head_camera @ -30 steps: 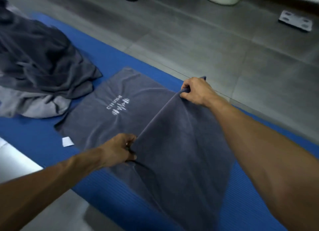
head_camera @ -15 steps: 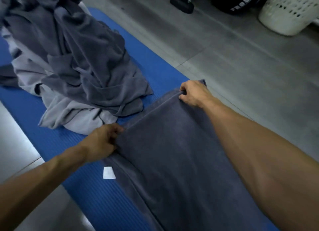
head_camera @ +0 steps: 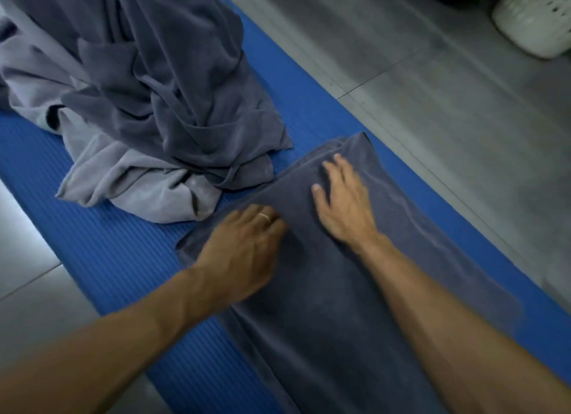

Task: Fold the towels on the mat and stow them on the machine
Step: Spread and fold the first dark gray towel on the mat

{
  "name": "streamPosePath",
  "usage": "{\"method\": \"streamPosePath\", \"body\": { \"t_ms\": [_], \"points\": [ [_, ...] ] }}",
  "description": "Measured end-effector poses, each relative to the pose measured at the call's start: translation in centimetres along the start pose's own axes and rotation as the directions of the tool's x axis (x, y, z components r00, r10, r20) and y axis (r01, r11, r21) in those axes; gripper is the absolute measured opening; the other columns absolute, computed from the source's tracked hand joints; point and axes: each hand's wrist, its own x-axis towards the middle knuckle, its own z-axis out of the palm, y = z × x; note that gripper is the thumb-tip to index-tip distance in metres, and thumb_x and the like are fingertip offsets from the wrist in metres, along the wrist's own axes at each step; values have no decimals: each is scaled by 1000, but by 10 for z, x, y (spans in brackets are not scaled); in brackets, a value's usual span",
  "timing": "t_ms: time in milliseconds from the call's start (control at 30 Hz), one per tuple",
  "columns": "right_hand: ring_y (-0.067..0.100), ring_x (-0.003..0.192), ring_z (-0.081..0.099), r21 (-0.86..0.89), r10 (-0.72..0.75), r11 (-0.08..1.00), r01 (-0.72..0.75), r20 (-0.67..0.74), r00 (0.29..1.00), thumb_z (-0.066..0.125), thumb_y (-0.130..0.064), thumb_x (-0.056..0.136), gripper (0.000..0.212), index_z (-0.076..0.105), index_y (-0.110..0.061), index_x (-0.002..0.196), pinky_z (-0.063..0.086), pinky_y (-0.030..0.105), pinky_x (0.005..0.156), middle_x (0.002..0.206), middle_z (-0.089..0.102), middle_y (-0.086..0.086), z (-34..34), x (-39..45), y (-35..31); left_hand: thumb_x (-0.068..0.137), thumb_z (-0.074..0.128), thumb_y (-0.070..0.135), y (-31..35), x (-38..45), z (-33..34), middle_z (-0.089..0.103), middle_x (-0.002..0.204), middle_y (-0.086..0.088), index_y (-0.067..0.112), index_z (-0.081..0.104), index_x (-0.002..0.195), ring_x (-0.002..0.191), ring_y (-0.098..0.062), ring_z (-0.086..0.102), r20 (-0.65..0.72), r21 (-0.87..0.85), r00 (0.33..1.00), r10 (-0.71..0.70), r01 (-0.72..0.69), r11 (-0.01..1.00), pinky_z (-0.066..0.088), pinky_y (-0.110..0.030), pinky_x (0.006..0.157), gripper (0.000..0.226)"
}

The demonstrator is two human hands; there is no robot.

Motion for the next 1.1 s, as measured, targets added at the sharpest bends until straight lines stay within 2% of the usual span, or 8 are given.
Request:
{"method": "streamPosePath", "body": {
  "t_ms": [67, 200, 333, 567, 667, 767, 900, 1100],
  "points": [
    [24, 149, 10, -86, -121, 987, 133, 131, 984, 38, -44, 101, 59, 27, -18, 152, 12, 49, 120, 163, 11, 3, 14, -11, 1, 94, 20, 50, 13, 6, 25, 39, 151, -9, 15, 37, 146, 142, -29, 30, 179, 24, 982, -52, 48, 999, 26, -50, 114, 65],
    [17, 149, -12, -144, 51, 989, -15, 247, 968, 23, -64, 97, 67, 4, -35, 155, -10, 53, 118, 163, -9, -8, 14, 38, 32, 88, 8, 76, 6, -3, 43, 5, 162, -8, 19, 9, 154, 148, -33, -7, 228, 110, 964, -136, 113, 988, -6, -57, 116, 88],
    [17, 149, -13, -120, 185, 980, -156, 290, 939, 23, -64, 97, 71, -1, -32, 156, -9, 53, 118, 163, -13, -5, 6, 84, 39, 80, 12, 86, 9, 1, 44, 2, 162, -11, 21, 5, 155, 147, -37, -9, 224, 129, 962, -155, 128, 983, -3, -63, 114, 99],
    [16, 150, 6, -114, -83, 988, 104, 175, 981, 19, -56, 96, 64, 22, -27, 154, 11, 48, 121, 163, 11, -3, -2, -58, 56, 66, 10, 98, 9, 3, 42, -14, 161, -9, 34, -11, 152, 145, -34, -23, 255, 155, 954, -160, 123, 980, -11, -62, 113, 108],
    [16, 150, -3, -194, 152, 974, -116, 183, 971, 18, -56, 99, 62, 11, -31, 155, 2, 48, 121, 164, 1, -5, -6, -49, 106, 66, 8, 97, 10, 4, 42, -17, 160, -8, 43, -14, 149, 144, -33, -25, 294, 192, 940, -173, 119, 974, -14, -61, 112, 102],
    [20, 150, 5, -128, 246, 964, -233, 91, 965, 25, -48, 102, 59, 20, -23, 154, 4, 46, 122, 163, 10, 3, -16, -48, 113, 78, 18, 82, 26, 3, 37, 2, 161, -14, 32, 8, 154, 147, -37, -8, 263, 235, 946, -190, 129, 964, -13, -63, 112, 91],
    [22, 148, 16, -54, -20, 998, 23, 57, 998, 25, -49, 98, 61, 30, -19, 151, 10, 43, 119, 161, 20, 4, -21, -112, 100, 80, 37, 31, 115, -5, 55, 46, 145, -14, 9, 54, 134, 138, -36, 36, 107, 132, 985, 133, -147, 980, 24, -64, 110, 61],
    [16, 150, -8, -237, 180, 963, -131, 197, 964, 13, -60, 98, 64, 2, -34, 155, -4, 48, 119, 164, -7, -5, -27, -147, 206, 84, 30, 75, 179, -22, 94, 25, 158, -12, 16, 32, 150, 147, -36, 14, 295, 192, 954, 52, -112, 975, 11, -65, 113, 89]
  ]
}}
